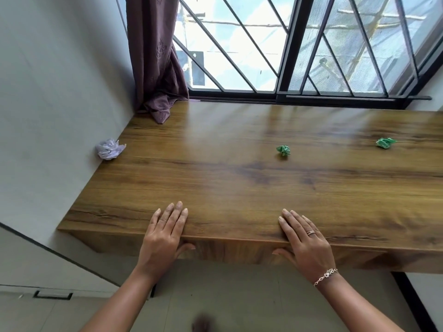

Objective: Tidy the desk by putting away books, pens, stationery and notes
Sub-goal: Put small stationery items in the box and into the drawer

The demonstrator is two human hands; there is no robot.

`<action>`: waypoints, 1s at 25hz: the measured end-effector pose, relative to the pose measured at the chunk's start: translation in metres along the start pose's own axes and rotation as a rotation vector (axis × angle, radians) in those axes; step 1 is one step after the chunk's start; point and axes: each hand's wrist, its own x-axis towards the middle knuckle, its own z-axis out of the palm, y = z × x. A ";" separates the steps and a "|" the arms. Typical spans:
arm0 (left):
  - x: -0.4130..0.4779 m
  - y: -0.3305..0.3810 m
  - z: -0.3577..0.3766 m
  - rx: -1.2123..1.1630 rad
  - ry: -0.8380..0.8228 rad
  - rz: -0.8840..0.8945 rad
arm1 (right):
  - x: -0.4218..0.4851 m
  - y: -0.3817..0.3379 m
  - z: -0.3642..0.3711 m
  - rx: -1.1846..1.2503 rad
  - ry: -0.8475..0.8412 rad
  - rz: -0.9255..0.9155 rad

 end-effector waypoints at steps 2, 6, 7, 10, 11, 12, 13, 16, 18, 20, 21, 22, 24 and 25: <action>0.001 0.000 0.000 0.012 0.015 0.004 | 0.001 -0.001 0.001 0.006 0.019 0.008; 0.001 0.000 0.002 0.013 0.022 0.001 | 0.000 -0.001 0.000 0.015 0.016 0.020; 0.000 0.000 0.002 0.010 0.017 -0.003 | 0.000 -0.002 0.000 0.019 0.012 0.023; 0.001 0.002 0.000 0.001 -0.022 -0.014 | 0.001 -0.002 -0.001 0.023 -0.017 0.033; 0.001 0.003 -0.001 0.003 -0.044 -0.019 | 0.001 -0.003 -0.002 0.024 -0.032 0.038; 0.001 0.004 -0.002 0.007 -0.073 -0.027 | 0.002 -0.003 -0.004 0.028 -0.049 0.043; 0.001 0.006 -0.004 0.010 -0.108 -0.037 | 0.002 -0.004 -0.005 0.033 -0.066 0.049; 0.003 0.015 -0.013 0.009 -0.252 -0.087 | 0.004 -0.005 -0.012 0.058 -0.140 0.068; 0.006 0.021 -0.020 -0.018 -0.313 -0.127 | 0.008 -0.007 -0.017 0.067 -0.229 0.098; 0.012 0.028 -0.024 -0.066 -0.331 -0.168 | 0.014 -0.009 -0.020 0.059 -0.296 0.150; 0.016 0.032 -0.026 -0.093 -0.336 -0.185 | 0.016 -0.010 -0.021 0.054 -0.317 0.185; 0.022 0.036 -0.026 -0.118 -0.325 -0.191 | 0.019 -0.009 -0.021 0.048 -0.331 0.223; 0.036 0.044 -0.029 -0.167 -0.286 -0.173 | 0.025 -0.007 -0.022 0.028 -0.343 0.280; 0.044 0.049 -0.031 -0.191 -0.257 -0.155 | 0.028 -0.006 -0.022 0.016 -0.351 0.296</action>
